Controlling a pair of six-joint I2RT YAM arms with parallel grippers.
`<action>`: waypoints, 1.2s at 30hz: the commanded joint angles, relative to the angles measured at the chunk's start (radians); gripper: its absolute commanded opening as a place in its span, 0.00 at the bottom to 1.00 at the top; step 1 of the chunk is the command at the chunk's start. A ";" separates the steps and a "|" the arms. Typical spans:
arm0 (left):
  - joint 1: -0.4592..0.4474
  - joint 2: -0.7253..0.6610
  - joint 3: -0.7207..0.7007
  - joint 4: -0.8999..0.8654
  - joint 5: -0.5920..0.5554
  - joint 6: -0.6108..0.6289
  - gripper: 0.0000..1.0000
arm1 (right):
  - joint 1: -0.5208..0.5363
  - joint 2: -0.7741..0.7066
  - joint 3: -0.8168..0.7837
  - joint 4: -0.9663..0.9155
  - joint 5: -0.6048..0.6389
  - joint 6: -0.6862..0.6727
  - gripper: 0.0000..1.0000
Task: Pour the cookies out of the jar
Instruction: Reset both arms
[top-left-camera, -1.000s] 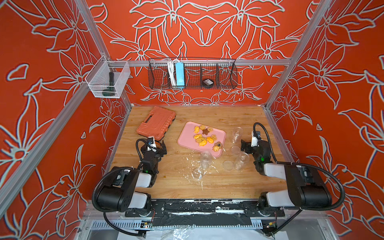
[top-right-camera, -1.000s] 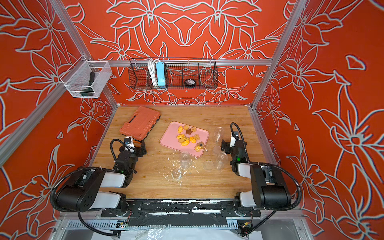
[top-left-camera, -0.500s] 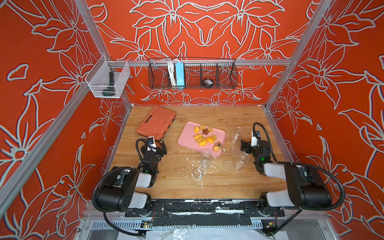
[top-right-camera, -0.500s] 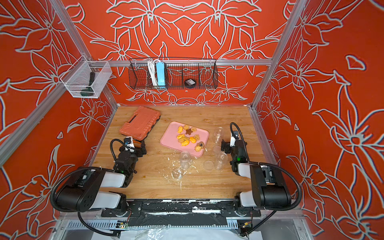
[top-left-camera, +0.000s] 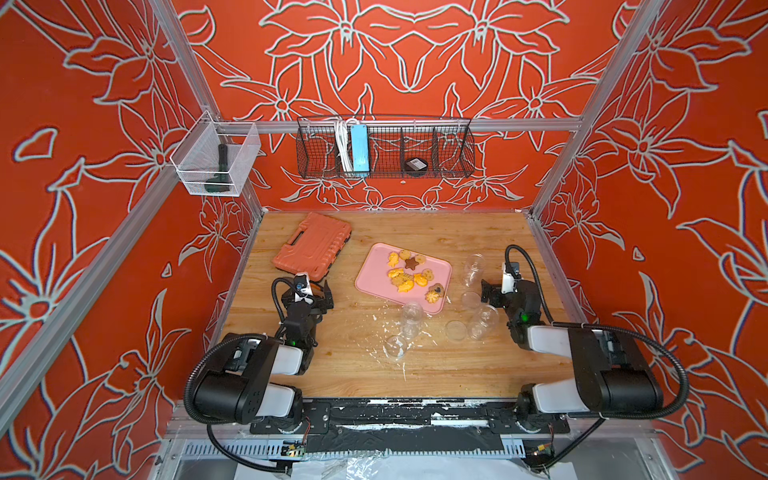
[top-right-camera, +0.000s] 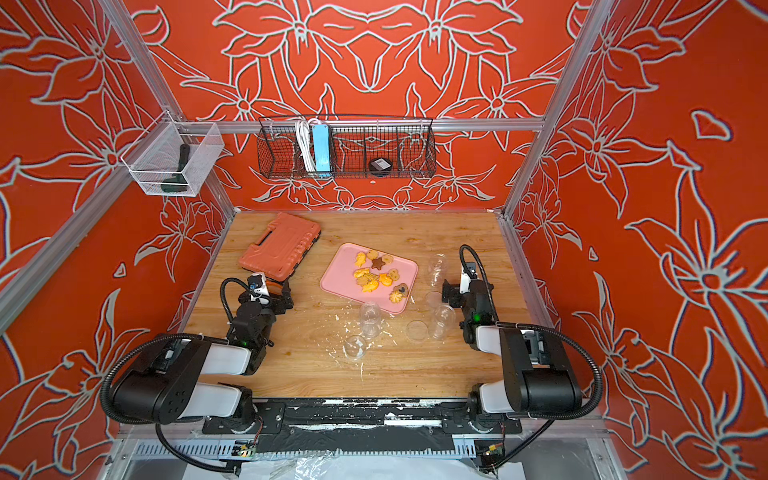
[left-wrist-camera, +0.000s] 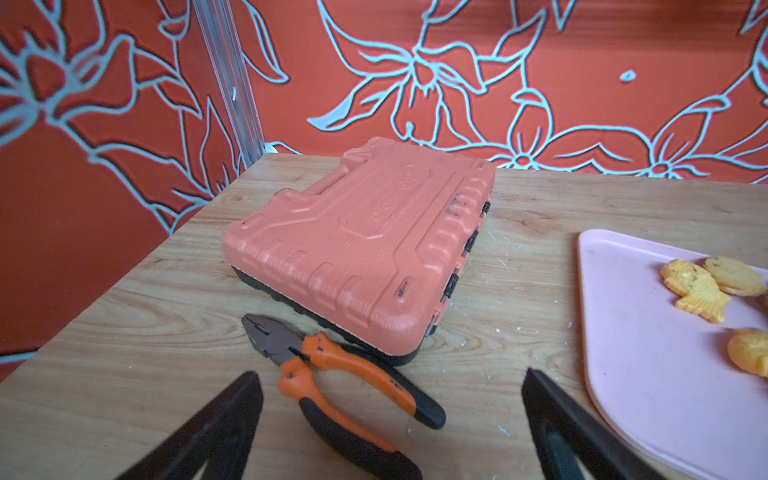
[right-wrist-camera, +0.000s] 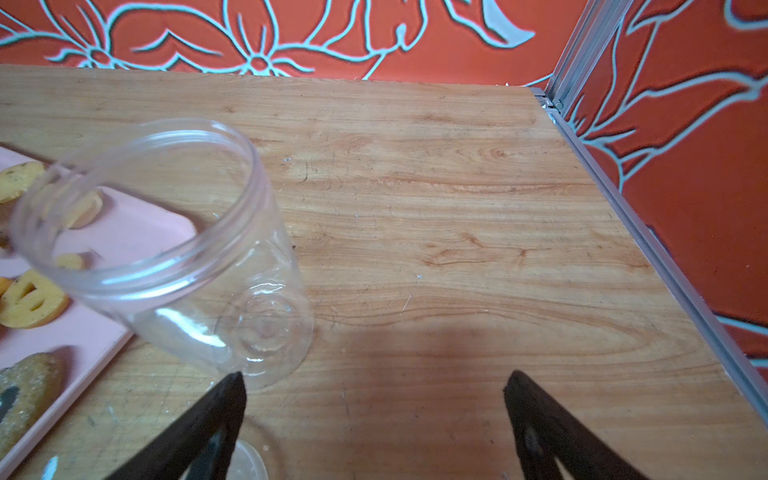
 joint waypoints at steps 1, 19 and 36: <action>0.010 0.007 -0.006 0.038 -0.013 -0.013 0.98 | 0.005 -0.003 0.016 0.004 -0.009 -0.007 0.99; 0.011 0.006 -0.008 0.039 -0.012 -0.013 0.98 | 0.006 -0.006 0.015 -0.001 -0.007 -0.005 0.99; 0.011 0.007 -0.008 0.040 -0.012 -0.013 0.98 | 0.005 -0.003 0.014 0.005 -0.008 -0.007 0.98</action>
